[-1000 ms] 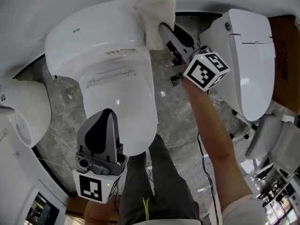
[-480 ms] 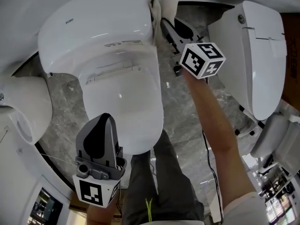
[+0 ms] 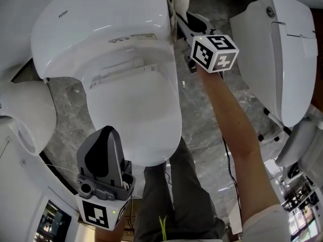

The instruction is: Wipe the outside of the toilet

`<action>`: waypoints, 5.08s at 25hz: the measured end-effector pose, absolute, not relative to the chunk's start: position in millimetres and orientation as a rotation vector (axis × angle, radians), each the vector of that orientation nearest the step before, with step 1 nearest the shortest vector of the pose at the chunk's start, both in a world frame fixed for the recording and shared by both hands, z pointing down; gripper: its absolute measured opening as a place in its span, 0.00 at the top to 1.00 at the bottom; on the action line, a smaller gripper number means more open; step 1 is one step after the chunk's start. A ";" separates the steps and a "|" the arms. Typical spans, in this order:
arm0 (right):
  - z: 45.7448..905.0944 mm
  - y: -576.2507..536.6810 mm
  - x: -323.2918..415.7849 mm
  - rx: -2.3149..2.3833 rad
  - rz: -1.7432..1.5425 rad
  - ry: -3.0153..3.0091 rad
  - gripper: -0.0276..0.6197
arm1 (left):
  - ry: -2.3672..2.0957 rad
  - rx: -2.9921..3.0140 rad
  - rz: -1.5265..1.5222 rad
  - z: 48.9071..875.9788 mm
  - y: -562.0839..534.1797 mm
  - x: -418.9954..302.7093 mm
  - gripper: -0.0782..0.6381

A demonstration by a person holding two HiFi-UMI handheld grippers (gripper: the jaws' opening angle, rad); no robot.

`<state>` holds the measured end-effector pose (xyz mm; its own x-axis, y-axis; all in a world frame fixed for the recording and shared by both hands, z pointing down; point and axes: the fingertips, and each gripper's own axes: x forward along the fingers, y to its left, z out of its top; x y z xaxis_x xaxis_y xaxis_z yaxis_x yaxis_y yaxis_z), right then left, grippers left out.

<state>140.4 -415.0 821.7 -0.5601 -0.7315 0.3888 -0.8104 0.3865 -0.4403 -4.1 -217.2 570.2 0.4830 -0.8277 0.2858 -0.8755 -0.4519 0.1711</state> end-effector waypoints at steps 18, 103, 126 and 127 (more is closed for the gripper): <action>928.9 -406.8 141.0 1.284 0.870 -2.291 0.78 | -1.461 2.413 0.242 608.6 -203.3 -14.4 0.87; 2.9 -5.3 57.7 1.214 0.058 -3.063 0.78 | -1.736 2.670 -0.202 46.2 49.9 -122.3 0.87; -18.5 27.9 123.0 1.506 -0.149 -2.902 0.78 | -1.905 2.635 -0.228 2.5 52.1 -163.4 0.87; -17.3 26.4 125.5 1.516 -0.139 -2.902 0.78 | -1.913 2.623 -0.221 4.6 53.5 -166.5 0.87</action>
<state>125.5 26.4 -17.3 -0.5651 -0.8096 -0.1587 -0.8211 0.5707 0.0120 -166.5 53.5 4.6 0.3016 -0.9372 -0.1753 -0.9525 -0.3045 -0.0112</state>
